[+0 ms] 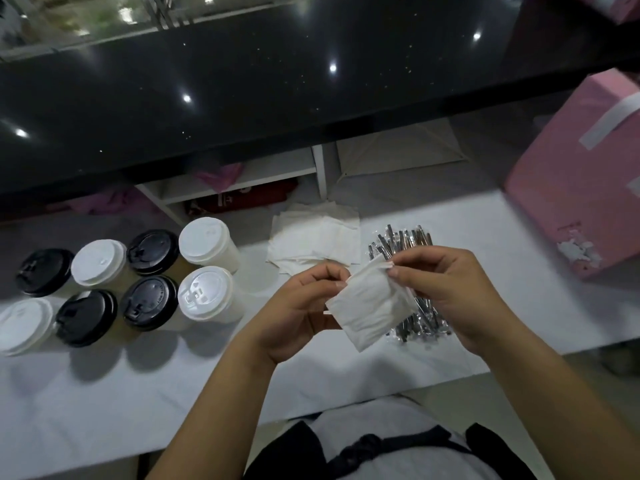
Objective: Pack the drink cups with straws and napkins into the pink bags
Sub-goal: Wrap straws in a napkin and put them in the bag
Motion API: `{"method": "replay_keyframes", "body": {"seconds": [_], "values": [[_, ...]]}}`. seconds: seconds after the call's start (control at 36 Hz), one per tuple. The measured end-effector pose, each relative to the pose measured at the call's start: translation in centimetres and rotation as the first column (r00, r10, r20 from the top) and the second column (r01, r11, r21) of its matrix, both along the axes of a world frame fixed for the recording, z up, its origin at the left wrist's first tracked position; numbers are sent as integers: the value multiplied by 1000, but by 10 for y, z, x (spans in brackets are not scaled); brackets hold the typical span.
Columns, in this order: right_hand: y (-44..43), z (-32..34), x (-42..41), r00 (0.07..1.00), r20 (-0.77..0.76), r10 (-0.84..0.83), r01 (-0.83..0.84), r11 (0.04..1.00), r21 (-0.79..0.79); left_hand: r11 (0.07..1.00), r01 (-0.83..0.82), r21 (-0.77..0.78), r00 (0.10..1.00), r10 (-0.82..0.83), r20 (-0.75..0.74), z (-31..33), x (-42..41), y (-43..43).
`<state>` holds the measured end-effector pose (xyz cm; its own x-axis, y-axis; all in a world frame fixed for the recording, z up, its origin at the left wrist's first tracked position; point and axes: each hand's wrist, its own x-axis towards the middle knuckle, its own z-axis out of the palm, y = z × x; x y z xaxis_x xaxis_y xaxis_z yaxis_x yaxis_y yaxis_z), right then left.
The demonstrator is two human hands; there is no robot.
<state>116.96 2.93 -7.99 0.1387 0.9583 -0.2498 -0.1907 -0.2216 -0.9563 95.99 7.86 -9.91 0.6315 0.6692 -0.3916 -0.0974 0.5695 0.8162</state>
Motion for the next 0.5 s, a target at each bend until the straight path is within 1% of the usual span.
{"method": "replay_keyframes", "body": {"seconds": [0.08,0.17,0.22,0.28,0.33,0.42,0.47,0.5], "values": [[-2,-6,-4,997,1,-83,83,997,-5,999,-33,-38,999,32,-24,-5,1,1],[-5,-13,-4,984,23,-179,179,984,-13,997,-21,-80,999,18,-32,-10,2,0],[-9,-18,-4,973,19,-229,230,973,-23,995,-31,-94,995,22,-94,-14,3,-3],[-13,-23,-4,960,9,-279,279,960,-29,994,-79,-77,981,64,-182,-21,7,-7],[-17,-28,-3,951,9,-308,308,951,-26,989,-142,-47,966,128,-226,-28,9,-11],[-23,-35,0,955,-13,-298,298,954,-20,986,-163,33,949,166,-269,-35,10,-13],[-23,-43,6,952,17,-306,306,952,-20,980,-149,134,909,189,-371,-40,6,-10],[-22,-48,11,944,69,-322,324,946,-24,966,-121,229,855,219,-470,-44,3,-8]]}}
